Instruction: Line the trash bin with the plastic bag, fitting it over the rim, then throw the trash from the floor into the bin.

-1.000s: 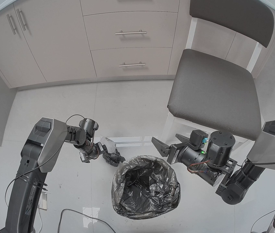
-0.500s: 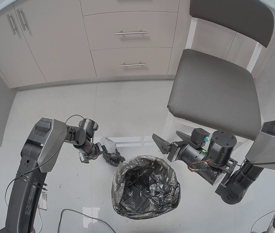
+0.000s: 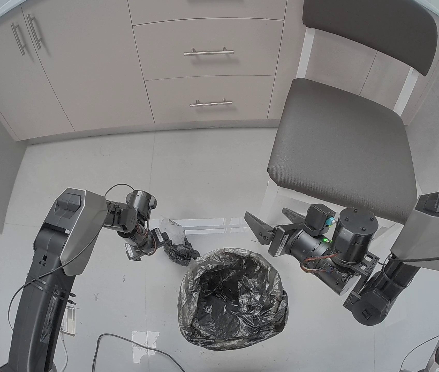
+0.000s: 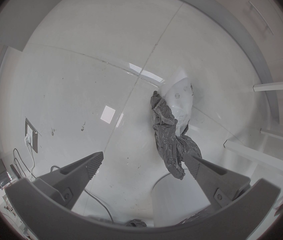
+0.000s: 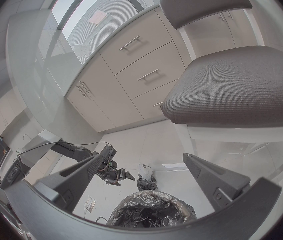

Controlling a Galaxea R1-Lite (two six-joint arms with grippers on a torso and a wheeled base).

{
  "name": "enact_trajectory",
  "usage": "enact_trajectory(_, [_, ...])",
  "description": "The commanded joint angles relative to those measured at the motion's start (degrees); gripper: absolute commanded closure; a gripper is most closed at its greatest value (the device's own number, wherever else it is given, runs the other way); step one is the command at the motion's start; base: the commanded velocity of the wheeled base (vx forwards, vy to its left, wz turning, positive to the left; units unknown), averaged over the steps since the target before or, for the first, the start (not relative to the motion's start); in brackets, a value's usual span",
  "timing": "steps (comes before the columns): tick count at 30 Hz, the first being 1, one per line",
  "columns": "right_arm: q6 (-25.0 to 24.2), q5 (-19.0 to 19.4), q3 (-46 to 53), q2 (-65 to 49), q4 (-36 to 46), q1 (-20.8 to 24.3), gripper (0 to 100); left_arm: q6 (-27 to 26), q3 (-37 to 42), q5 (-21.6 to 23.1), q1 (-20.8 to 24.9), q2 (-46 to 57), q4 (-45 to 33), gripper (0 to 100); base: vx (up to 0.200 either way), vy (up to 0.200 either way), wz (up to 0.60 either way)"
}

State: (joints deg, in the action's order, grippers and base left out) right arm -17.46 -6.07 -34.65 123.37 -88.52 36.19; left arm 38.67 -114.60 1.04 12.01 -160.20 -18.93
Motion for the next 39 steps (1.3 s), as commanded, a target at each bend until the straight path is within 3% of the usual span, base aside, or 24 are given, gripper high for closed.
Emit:
enact_trajectory(1, [0.1,0.0,0.1,0.6,-1.1,0.0,0,-0.1,0.0,0.0,-0.1,0.2,-0.4,0,0.0,0.0,0.0])
enact_trajectory(17, [0.1,0.0,-0.1,1.3,-1.5,-0.7,0,-0.1,0.0,-0.8,0.0,0.7,-1.1,0,0.0,0.0,0.0])
enact_trajectory(26, [0.1,0.0,-0.1,1.1,-1.5,-0.7,0,-0.1,0.0,-0.8,0.1,0.7,-1.0,0,0.0,0.2,0.0])
enact_trajectory(39, [0.1,0.0,-0.2,1.1,-1.5,-0.8,0,-0.2,0.0,-0.8,0.1,0.7,-0.9,0,0.0,0.0,0.0])
